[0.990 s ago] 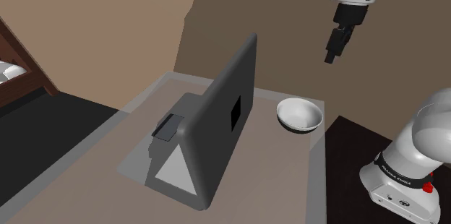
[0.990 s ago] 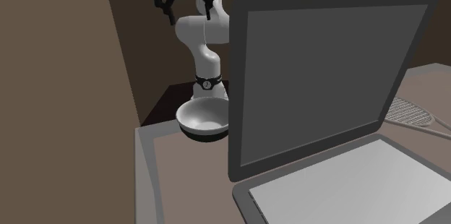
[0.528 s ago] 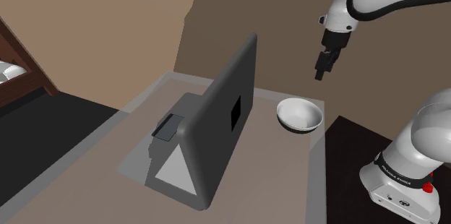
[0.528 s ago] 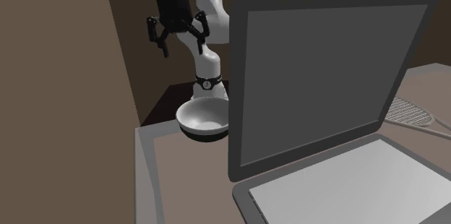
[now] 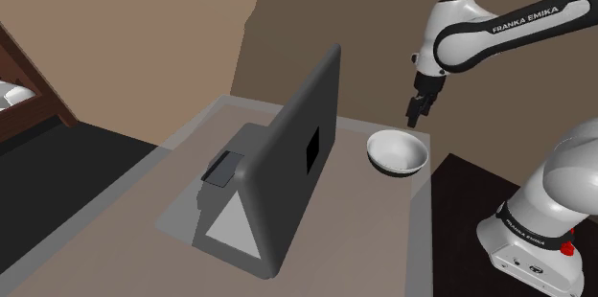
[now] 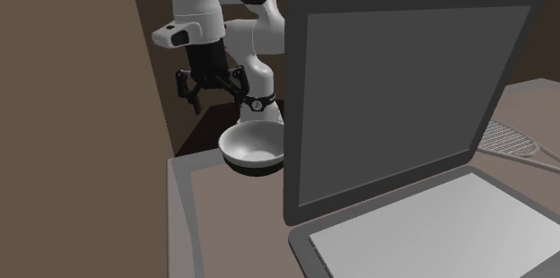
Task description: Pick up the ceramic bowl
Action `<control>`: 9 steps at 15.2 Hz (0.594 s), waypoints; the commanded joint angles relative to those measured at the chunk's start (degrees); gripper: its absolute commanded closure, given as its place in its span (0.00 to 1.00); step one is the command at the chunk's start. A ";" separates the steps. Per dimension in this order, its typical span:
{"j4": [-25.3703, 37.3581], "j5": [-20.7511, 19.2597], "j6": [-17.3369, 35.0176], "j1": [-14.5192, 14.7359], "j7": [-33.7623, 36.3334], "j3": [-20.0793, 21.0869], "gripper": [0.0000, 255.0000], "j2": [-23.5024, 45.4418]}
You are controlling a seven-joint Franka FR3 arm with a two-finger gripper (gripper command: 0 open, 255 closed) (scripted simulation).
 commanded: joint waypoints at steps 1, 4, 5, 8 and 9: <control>-0.86 -0.11 2.97 0.03 0.33 0.17 0.00 2.01; -2.14 -0.03 5.92 0.09 0.17 0.05 0.00 3.69; -2.53 0.00 6.92 0.12 0.11 0.01 0.00 4.29; -3.83 0.16 10.56 0.23 -0.12 -0.14 0.00 6.64; -3.85 0.16 10.55 0.23 -0.12 -0.14 0.00 6.61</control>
